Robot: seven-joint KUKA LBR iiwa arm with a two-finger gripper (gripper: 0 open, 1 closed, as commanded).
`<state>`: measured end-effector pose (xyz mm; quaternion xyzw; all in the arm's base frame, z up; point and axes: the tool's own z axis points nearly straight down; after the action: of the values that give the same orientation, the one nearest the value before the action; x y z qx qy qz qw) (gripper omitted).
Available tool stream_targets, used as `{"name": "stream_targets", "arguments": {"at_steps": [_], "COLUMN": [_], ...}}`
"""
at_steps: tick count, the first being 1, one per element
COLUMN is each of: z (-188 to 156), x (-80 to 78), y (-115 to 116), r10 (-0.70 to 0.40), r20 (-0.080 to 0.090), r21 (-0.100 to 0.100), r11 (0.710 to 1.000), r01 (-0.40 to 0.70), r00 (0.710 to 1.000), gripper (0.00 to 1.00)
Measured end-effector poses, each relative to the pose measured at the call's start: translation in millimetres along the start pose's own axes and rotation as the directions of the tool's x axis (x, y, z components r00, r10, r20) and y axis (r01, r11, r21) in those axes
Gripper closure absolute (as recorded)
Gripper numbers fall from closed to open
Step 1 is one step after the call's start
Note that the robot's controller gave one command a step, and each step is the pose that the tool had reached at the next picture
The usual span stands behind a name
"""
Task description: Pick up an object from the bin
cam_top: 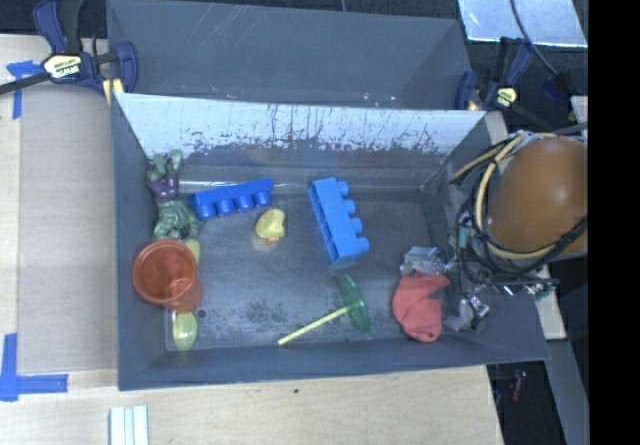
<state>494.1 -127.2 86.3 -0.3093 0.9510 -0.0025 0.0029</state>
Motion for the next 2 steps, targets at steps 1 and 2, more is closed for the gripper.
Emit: {"name": "stream_targets", "arguments": {"at_steps": [1,2], "z": [15.9,15.7], "x": [-10.7,-10.7], "y": [15.2,15.1], "r10": [-0.388,-0.389], "r20": [0.001,0.001], "r21": [-0.005,-0.004], "r11": [0.922,0.921], "r01": [0.388,0.389], "r00": [0.922,0.921], "gripper": [1.00,1.00]}}
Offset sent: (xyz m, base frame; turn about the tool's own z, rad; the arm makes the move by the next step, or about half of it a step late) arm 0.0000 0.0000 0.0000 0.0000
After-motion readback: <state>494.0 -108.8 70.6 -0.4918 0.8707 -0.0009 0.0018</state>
